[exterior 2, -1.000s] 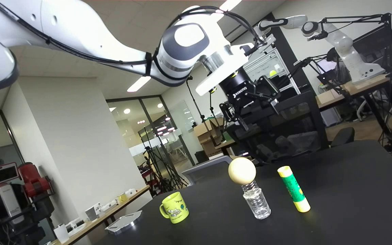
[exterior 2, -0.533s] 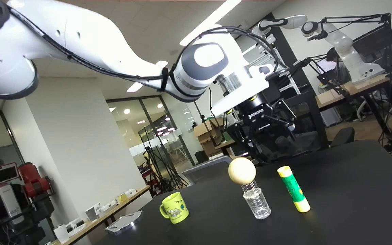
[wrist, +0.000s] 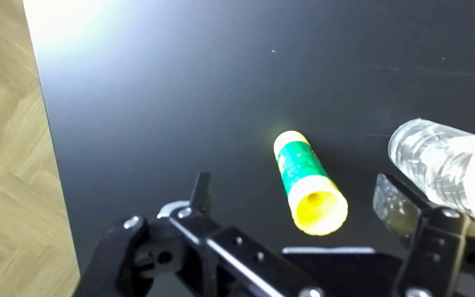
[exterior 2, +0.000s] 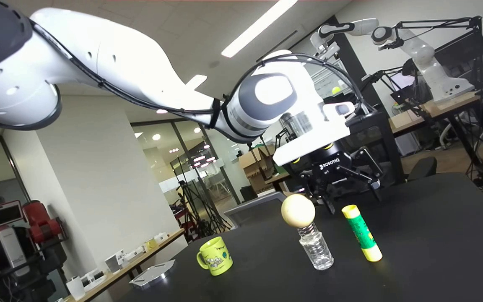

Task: Pick up the paper glue and put it in the yellow cup

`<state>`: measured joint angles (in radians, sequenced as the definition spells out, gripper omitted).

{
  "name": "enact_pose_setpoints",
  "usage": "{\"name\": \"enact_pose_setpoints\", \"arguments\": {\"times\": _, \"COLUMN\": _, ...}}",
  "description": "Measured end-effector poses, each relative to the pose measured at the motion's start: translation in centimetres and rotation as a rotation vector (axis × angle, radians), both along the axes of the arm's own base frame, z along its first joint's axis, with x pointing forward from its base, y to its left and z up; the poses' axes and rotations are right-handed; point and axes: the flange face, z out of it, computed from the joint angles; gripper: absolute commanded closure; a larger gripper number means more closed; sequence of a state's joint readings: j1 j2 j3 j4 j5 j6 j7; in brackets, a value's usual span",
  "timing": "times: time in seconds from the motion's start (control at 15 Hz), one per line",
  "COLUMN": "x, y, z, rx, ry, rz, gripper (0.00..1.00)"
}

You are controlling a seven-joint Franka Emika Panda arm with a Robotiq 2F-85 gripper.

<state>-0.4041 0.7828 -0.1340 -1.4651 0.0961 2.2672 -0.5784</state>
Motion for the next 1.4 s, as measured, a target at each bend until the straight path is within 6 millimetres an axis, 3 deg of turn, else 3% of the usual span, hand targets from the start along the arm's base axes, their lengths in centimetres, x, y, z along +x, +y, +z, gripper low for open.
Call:
{"name": "enact_pose_setpoints", "arguments": {"times": 0.13, "x": -0.1, "y": 0.0, "z": -1.0, "rx": 0.005, "ry": 0.004, "rz": -0.001, "gripper": 0.00}}
{"name": "enact_pose_setpoints", "arguments": {"times": 0.2, "x": 0.0, "y": 0.0, "z": -1.4, "rx": 0.007, "ry": 0.003, "rz": 0.000, "gripper": 0.25}}
{"name": "enact_pose_setpoints", "arguments": {"times": 0.33, "x": 0.1, "y": 0.2, "z": -2.1, "rx": 0.009, "ry": -0.002, "rz": 0.001, "gripper": 0.32}}
{"name": "enact_pose_setpoints", "arguments": {"times": 0.87, "x": 0.4, "y": 0.7, "z": -3.5, "rx": 0.017, "ry": -0.019, "rz": -0.023, "gripper": 0.88}}
{"name": "enact_pose_setpoints", "arguments": {"times": 1.13, "x": 0.7, "y": 0.4, "z": -2.6, "rx": 0.017, "ry": -0.029, "rz": -0.046, "gripper": 0.91}}
{"name": "enact_pose_setpoints", "arguments": {"times": 1.27, "x": 1.1, "y": -0.2, "z": -0.7, "rx": 0.013, "ry": -0.043, "rz": -0.054, "gripper": 0.91}}
{"name": "enact_pose_setpoints", "arguments": {"times": 1.4, "x": 1.4, "y": -0.8, "z": 2.4, "rx": 0.003, "ry": -0.069, "rz": -0.058, "gripper": 0.91}}
